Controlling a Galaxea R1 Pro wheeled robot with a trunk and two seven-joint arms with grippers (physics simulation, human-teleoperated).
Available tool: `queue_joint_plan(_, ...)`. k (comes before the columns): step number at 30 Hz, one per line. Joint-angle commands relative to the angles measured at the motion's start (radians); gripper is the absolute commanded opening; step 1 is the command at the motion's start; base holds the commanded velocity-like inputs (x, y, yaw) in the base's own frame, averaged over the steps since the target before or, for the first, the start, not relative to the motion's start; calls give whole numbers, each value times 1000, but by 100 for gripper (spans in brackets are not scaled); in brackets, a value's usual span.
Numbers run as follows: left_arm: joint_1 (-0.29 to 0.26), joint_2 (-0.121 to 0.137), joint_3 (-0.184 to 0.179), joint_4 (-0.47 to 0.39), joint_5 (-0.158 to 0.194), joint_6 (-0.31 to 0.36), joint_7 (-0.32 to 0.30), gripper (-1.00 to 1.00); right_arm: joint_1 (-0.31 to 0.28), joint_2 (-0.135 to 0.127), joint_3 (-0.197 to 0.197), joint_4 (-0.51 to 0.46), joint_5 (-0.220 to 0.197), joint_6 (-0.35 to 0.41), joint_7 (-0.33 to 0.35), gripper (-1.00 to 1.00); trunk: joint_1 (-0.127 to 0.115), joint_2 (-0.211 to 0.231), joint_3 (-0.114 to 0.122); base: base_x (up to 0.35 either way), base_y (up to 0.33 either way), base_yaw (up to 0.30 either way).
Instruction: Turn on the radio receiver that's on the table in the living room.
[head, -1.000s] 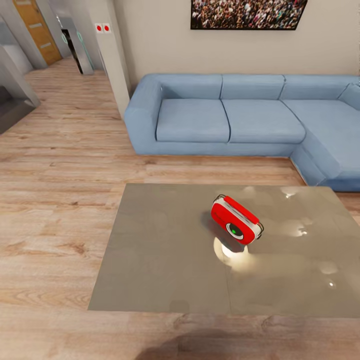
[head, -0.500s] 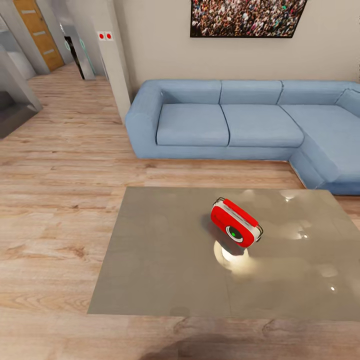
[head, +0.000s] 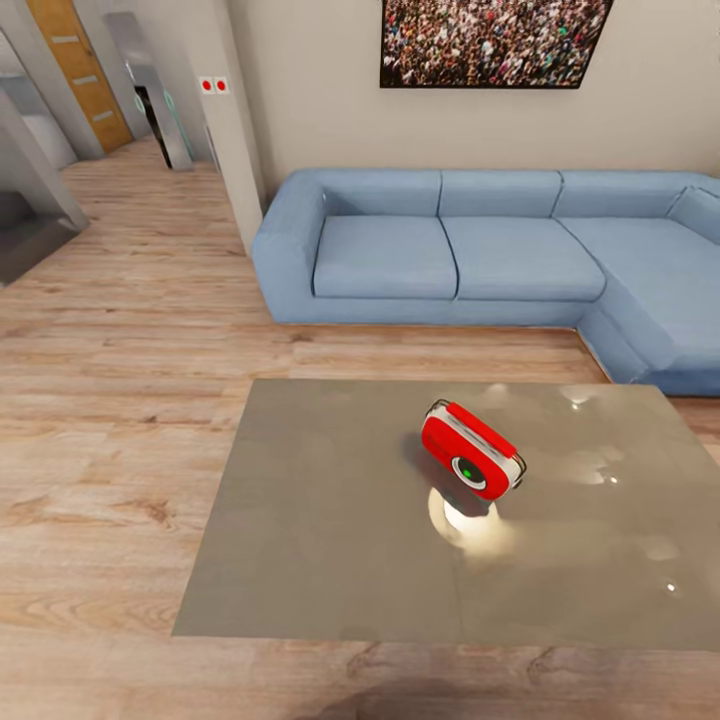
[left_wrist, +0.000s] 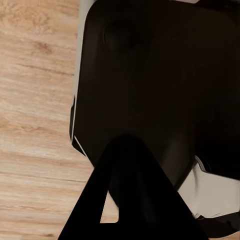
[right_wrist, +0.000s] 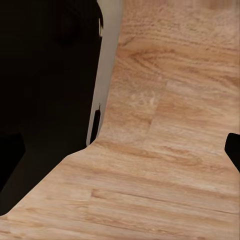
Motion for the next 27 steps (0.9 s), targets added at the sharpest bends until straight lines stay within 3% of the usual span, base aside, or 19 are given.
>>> queue_joint_plan(1,0,0,0,0,0,0,0,-100,0,0,0,0,0,0,0,100,4,-7,-2,0,0,0)
queue_joint_plan(27,0,0,-1,2,1,-4,-1,-100,0,2,0,0,-1,-2,0,100,104,-189,-42,0,0,0)
